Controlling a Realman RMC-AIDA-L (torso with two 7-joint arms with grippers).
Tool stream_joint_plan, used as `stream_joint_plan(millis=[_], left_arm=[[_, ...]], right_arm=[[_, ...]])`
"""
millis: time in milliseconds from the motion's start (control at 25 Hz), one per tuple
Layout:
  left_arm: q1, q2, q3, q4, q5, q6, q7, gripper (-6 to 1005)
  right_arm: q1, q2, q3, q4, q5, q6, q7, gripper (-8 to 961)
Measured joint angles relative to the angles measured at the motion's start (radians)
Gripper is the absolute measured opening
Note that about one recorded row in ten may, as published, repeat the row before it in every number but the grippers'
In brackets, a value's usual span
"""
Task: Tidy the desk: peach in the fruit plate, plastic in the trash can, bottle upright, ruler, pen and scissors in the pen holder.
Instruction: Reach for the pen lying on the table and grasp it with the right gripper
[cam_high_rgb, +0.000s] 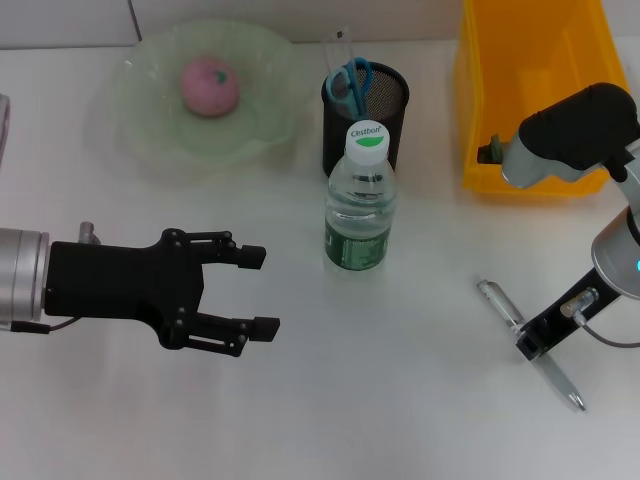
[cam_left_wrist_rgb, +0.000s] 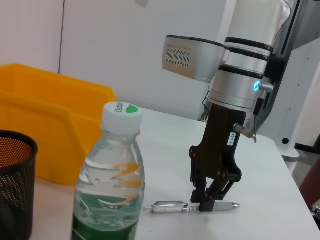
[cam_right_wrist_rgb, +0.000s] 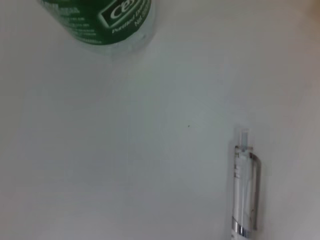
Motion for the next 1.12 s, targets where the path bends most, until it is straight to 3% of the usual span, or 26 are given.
stream_joint_plan(millis=[200, 840, 1120], left_arm=[[0.003, 0.0, 0.0, 0.0, 0.0, 0.0, 0.0, 859], [0.021, -0.001, -0.026, 0.0, -0.006, 0.016, 0.0, 859], [0.025, -0.002, -0.028, 0.004, -0.006, 0.021, 0.0, 859]], right_arm=[[-0.006, 0.0, -0.002, -0.011, 0.0, 0.001, -0.003, 175], [-0.038, 0.0, 0.057, -0.111, 0.009, -0.019, -0.062, -1], [-0.041, -0.001, 0.104, -0.192, 0.012, -0.074, -0.079, -2]])
